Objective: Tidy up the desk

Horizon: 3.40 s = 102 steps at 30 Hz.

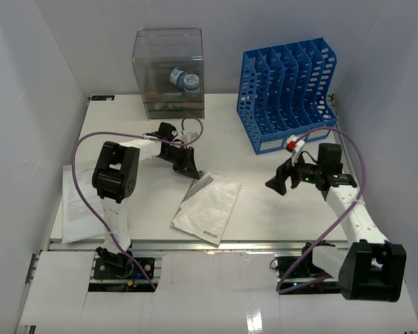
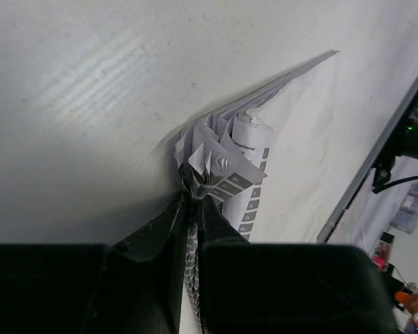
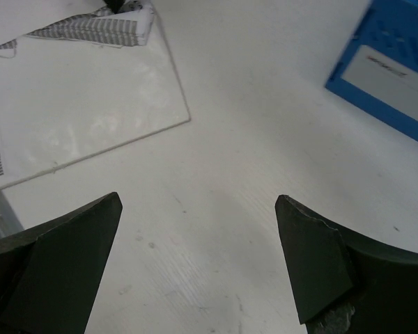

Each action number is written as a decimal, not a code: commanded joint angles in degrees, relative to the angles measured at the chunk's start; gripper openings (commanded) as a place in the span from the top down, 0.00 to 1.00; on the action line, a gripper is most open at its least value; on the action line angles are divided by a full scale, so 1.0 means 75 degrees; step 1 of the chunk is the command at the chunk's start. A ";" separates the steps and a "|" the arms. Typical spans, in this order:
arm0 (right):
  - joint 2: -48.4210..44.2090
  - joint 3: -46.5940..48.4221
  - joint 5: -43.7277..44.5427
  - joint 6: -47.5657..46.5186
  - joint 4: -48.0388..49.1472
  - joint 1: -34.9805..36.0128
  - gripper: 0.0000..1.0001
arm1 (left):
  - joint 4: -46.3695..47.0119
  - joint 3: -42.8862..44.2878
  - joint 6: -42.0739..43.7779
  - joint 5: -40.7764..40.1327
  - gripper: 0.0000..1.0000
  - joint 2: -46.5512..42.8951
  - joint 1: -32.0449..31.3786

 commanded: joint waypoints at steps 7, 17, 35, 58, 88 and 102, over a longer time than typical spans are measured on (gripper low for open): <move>0.2070 0.1435 0.0168 0.0027 0.0114 0.2797 0.06 | 0.0820 -0.0761 -0.0836 0.2069 1.00 -0.1030 -0.0034; 0.4785 0.3797 -0.0848 -0.2576 -0.0204 0.3378 0.10 | 0.1024 -0.0737 -0.1060 0.2373 1.00 -0.1380 -0.0023; 0.7486 0.5697 -0.1652 -0.3341 -0.1776 0.4009 0.10 | 0.1043 -0.0381 -0.1077 0.2374 1.00 -0.1283 -0.0023; 0.4852 0.5235 -0.0272 -0.4560 -0.2715 0.3564 0.92 | 0.1453 -0.1815 -0.0591 -0.0016 0.02 -0.4721 0.0610; 0.2408 0.4963 0.0391 -0.4698 -0.2472 0.3985 0.92 | 0.1535 -0.1730 0.1513 0.1250 0.80 -0.3608 -0.1068; 0.1837 0.5346 0.1112 -0.1148 -0.1666 0.2889 0.10 | 0.4474 -0.4112 -0.0893 0.0393 1.00 -0.5911 -0.0787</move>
